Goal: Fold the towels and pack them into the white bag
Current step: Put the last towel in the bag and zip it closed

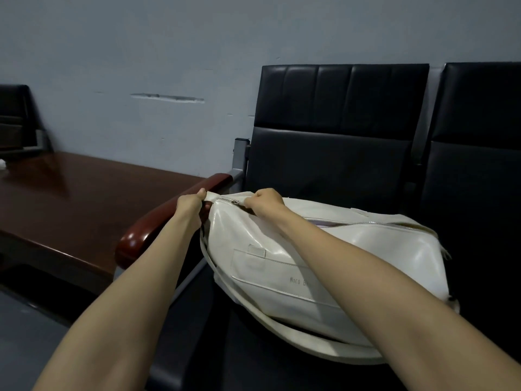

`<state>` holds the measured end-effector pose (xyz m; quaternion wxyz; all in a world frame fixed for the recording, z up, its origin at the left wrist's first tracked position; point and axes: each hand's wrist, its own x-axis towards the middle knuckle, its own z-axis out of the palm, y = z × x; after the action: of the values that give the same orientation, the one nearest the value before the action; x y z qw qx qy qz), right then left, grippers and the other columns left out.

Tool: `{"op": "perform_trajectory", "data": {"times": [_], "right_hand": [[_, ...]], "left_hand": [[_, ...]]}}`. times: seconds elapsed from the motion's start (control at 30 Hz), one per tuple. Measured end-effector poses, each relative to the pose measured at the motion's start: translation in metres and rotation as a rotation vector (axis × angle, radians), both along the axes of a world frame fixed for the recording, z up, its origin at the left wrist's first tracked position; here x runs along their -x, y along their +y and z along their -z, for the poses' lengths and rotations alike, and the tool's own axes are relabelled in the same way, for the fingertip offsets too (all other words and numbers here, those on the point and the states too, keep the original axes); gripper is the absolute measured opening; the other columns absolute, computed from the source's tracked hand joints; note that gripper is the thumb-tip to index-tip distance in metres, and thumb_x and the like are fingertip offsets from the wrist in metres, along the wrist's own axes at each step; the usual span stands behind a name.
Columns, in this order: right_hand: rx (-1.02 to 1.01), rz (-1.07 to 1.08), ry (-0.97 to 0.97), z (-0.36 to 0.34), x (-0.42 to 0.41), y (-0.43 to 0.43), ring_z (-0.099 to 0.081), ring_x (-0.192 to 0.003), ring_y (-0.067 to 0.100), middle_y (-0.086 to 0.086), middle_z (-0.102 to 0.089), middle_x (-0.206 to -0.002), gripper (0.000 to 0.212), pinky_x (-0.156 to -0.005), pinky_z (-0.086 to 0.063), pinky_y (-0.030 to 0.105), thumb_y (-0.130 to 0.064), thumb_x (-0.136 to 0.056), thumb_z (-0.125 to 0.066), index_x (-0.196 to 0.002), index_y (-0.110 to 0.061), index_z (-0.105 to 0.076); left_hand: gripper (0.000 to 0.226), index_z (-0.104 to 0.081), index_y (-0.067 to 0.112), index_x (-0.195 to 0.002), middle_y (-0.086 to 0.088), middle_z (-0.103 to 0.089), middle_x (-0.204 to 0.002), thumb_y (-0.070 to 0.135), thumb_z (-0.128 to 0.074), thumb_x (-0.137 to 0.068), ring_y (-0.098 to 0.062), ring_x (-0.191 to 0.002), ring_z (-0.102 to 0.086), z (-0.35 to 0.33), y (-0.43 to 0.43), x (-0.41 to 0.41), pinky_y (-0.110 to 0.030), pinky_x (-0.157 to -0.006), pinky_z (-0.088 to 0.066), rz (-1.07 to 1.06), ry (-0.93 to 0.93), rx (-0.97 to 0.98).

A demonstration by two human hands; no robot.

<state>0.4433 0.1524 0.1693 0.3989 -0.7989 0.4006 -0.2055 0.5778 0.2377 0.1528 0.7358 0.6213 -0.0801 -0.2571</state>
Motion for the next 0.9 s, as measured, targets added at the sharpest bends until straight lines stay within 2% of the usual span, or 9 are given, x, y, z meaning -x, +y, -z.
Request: {"op": "perform_trajectory", "data": {"times": [0.17, 0.33, 0.37, 0.4, 0.47, 0.5, 0.6, 0.83, 0.9], "right_hand": [[0.05, 0.005, 0.058, -0.005, 0.003, -0.002, -0.058, -0.098, 0.03, 0.005, -0.061, -0.091, 0.013, -0.086, -0.04, 0.039, -0.026, -0.08, -0.05, -0.069, -0.02, -0.048], [0.13, -0.018, 0.151, 0.004, -0.001, -0.004, -0.052, -0.107, 0.031, 0.009, -0.062, -0.104, 0.024, -0.097, -0.036, 0.046, -0.043, -0.083, -0.049, -0.068, -0.024, -0.047], [0.146, -0.026, 0.165, 0.005, 0.0, -0.005, -0.052, -0.108, 0.031, 0.009, -0.063, -0.104, 0.027, -0.098, -0.035, 0.048, -0.044, -0.084, -0.051, -0.068, -0.023, -0.049], [0.146, -0.033, 0.165, 0.004, 0.001, -0.005, -0.053, -0.109, 0.03, 0.009, -0.065, -0.105, 0.025, -0.098, -0.036, 0.047, -0.042, -0.086, -0.053, -0.071, -0.021, -0.053], [0.114, -0.03, 0.15, 0.0, 0.002, -0.008, -0.057, -0.107, 0.028, 0.009, -0.067, -0.105, 0.025, -0.098, -0.041, 0.045, -0.036, -0.088, -0.058, -0.088, -0.012, -0.064], [0.094, -0.027, 0.135, -0.004, 0.003, -0.009, -0.061, -0.104, 0.028, 0.009, -0.069, -0.102, 0.027, -0.098, -0.044, 0.045, -0.034, -0.088, -0.061, -0.094, -0.009, -0.067], [0.071, -0.011, 0.071, -0.015, 0.006, -0.008, -0.066, -0.093, 0.03, 0.011, -0.071, -0.091, 0.027, -0.097, -0.048, 0.046, -0.032, -0.087, -0.065, -0.094, -0.006, -0.07], [0.266, 0.036, 0.109, -0.039, 0.01, -0.005, -0.058, -0.101, 0.026, 0.006, -0.067, -0.1, 0.016, -0.085, -0.032, 0.034, -0.024, -0.089, -0.063, -0.096, -0.011, -0.069], [0.259, 0.036, 0.115, -0.044, 0.022, -0.012, -0.058, -0.099, 0.026, 0.006, -0.067, -0.1, 0.016, -0.09, -0.037, 0.035, -0.024, -0.09, -0.063, -0.096, -0.01, -0.069]], "left_hand": [[0.029, -0.058, 0.006, -0.077, -0.007, -0.055, -0.067, 0.022, -0.05, -0.1, -0.017, -0.056, -0.049, 0.0, -0.006, -0.001, -0.031, -0.063, -0.045, 0.057, -0.073, -0.038], [0.022, -0.062, 0.007, -0.078, -0.007, -0.056, -0.072, 0.026, -0.07, -0.086, -0.014, -0.052, -0.052, 0.015, 0.009, 0.0, -0.026, -0.047, -0.04, 0.219, -0.322, -0.174], [0.023, -0.062, 0.008, -0.091, -0.006, -0.057, -0.084, 0.025, -0.073, -0.083, -0.014, -0.064, -0.057, 0.018, 0.01, 0.0, -0.027, -0.054, -0.046, 0.202, -0.447, -0.211], [0.033, -0.06, 0.011, -0.109, -0.005, -0.056, -0.102, 0.024, -0.073, -0.081, -0.015, -0.087, -0.058, 0.021, 0.011, 0.0, -0.029, -0.073, -0.049, 0.139, -0.635, -0.261], [0.046, -0.056, 0.022, -0.128, -0.001, -0.05, -0.13, 0.023, -0.067, -0.084, -0.018, -0.123, -0.044, 0.021, 0.008, 0.001, -0.035, -0.107, -0.032, 0.118, -1.06, -0.271], [0.043, -0.057, 0.025, -0.129, 0.001, -0.049, -0.136, 0.025, -0.064, -0.086, -0.018, -0.131, -0.039, 0.02, 0.005, 0.001, -0.043, -0.114, -0.024, 0.207, -1.191, -0.256], [0.034, -0.056, 0.03, -0.131, 0.011, -0.05, -0.138, 0.03, -0.052, -0.098, -0.014, -0.137, -0.036, 0.016, 0.0, 0.012, -0.056, -0.116, -0.003, 0.459, -1.234, -0.449], [0.027, -0.068, 0.025, -0.114, 0.003, -0.066, -0.119, 0.037, -0.058, -0.092, -0.017, -0.125, -0.048, -0.001, -0.007, 0.023, -0.053, -0.115, -0.007, 0.248, -1.363, -0.508], [0.024, -0.071, 0.024, -0.108, 0.002, -0.069, -0.114, 0.037, -0.055, -0.094, -0.018, -0.121, -0.051, -0.004, -0.007, 0.024, -0.048, -0.115, -0.007, 0.19, -1.3, -0.515]]}}
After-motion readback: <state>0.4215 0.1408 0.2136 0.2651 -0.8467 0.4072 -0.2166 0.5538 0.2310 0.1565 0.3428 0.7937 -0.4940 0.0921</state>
